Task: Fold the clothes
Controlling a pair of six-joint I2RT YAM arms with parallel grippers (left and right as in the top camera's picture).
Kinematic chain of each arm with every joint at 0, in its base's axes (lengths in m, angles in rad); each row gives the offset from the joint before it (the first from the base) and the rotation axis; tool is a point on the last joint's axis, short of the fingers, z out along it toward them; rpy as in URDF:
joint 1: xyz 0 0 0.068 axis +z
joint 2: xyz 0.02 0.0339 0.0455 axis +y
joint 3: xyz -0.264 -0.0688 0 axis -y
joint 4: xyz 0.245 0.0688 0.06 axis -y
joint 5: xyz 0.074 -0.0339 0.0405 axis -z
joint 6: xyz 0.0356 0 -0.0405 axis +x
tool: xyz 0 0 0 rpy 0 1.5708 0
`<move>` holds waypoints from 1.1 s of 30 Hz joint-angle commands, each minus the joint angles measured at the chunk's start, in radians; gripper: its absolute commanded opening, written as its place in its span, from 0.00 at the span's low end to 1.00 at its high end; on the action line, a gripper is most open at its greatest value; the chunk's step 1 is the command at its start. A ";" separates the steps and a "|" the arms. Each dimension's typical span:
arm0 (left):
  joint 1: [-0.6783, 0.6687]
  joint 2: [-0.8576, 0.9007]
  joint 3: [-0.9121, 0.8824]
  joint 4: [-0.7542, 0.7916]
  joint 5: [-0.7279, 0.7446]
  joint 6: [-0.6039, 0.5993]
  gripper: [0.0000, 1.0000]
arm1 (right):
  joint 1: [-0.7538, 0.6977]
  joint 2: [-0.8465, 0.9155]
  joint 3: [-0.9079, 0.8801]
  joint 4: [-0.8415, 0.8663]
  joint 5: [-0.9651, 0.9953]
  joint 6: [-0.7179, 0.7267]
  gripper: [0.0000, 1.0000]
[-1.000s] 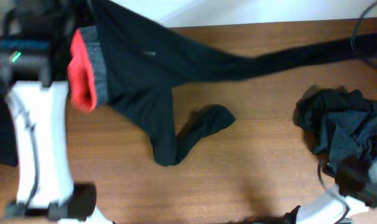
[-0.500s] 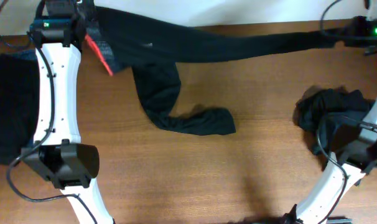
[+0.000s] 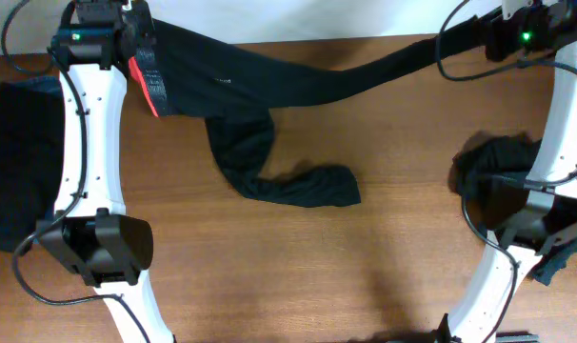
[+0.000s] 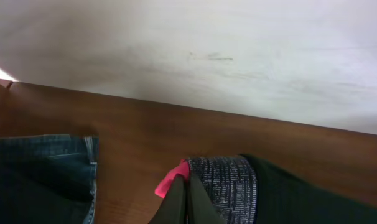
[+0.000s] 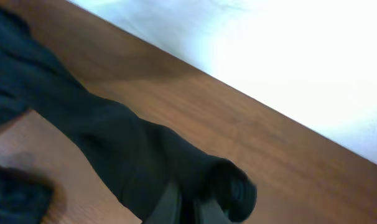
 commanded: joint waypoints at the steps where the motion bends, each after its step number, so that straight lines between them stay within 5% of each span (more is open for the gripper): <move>1: 0.005 0.000 0.012 -0.002 0.007 0.002 0.01 | -0.002 0.052 -0.065 0.031 -0.186 -0.152 0.04; 5: 0.005 0.000 0.012 -0.013 0.007 0.002 0.01 | -0.003 0.074 -0.153 0.119 -0.249 -0.208 0.04; 12: 0.005 0.000 0.012 -0.012 0.007 0.002 0.01 | -0.037 0.079 -0.365 0.179 -0.453 -0.588 0.04; 25: 0.005 0.000 0.012 -0.005 0.011 0.001 0.01 | -0.156 0.144 -0.544 0.397 -0.460 -0.584 0.06; 26: 0.004 0.000 0.012 -0.005 0.011 0.001 0.01 | -0.157 0.144 -0.544 0.398 -0.460 -0.573 0.21; 27: 0.004 0.000 0.012 -0.005 0.011 0.001 0.00 | -0.159 0.144 -0.543 0.415 -0.460 -0.523 0.84; 28: 0.004 0.000 0.012 -0.005 0.011 0.001 0.01 | -0.160 0.144 -0.543 0.432 -0.460 -0.484 0.99; 33: 0.004 0.000 0.012 -0.005 0.011 0.002 0.01 | -0.172 0.144 -0.542 0.604 -0.465 -0.007 0.99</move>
